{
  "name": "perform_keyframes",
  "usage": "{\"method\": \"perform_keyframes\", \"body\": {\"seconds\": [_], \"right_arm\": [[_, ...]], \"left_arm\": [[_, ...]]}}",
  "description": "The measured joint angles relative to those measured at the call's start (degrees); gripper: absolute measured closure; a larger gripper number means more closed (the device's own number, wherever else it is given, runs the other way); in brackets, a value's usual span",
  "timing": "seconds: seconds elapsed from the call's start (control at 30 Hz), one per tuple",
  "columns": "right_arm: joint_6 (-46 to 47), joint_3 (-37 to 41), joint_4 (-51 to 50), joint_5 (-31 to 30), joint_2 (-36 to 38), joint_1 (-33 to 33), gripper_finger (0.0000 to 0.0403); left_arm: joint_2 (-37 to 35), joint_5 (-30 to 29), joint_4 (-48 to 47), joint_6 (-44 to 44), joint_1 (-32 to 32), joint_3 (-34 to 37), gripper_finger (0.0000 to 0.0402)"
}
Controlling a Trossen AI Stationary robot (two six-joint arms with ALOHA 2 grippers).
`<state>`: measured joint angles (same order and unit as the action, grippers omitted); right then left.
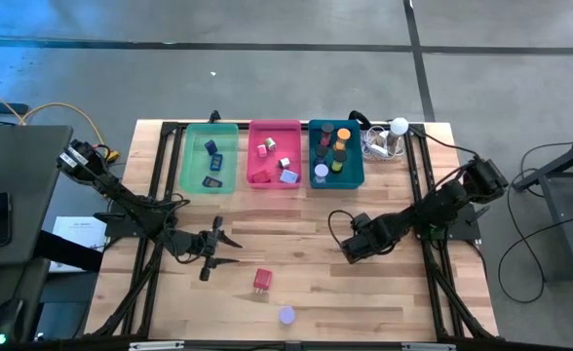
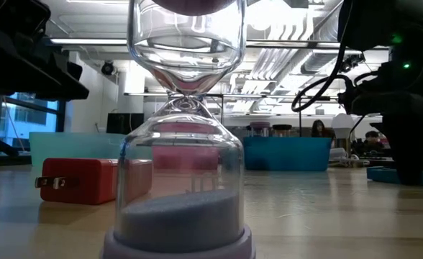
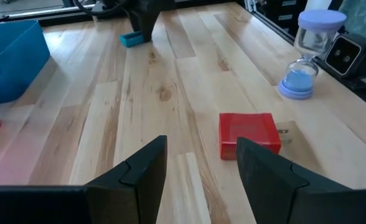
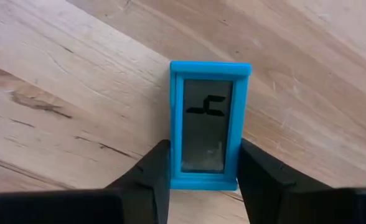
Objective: Pick & Place Office items
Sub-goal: Put the blue digital timer into the green bin
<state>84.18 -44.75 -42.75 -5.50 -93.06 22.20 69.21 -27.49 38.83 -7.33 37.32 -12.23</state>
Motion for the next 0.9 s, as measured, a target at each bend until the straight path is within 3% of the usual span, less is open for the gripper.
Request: {"method": "perform_keyframes", "body": {"seconds": [0.23,0.4,0.67,0.9], "right_arm": [[-3.0,-4.8,-0.4,-2.3,-0.4,0.0,0.0271],[-10.1,-13.5,3.8,-6.7,-0.2,-0.1,0.0271],[-27.9,-25.6,20.5,-8.9,-0.3,-0.1,0.0271],[-39.6,-26.7,41.8,-4.6,-1.9,-0.3,0.0271]], "left_arm": [[0.0,-0.9,2.2,8.4,0.0,0.0,0.0215],[0.0,-1.5,6.4,22.4,0.6,0.0,0.0215],[0.0,-1.8,18.8,46.2,5.9,-0.1,0.0215],[0.0,-7.7,22.3,47.8,8.3,-0.1,0.0215]]}}
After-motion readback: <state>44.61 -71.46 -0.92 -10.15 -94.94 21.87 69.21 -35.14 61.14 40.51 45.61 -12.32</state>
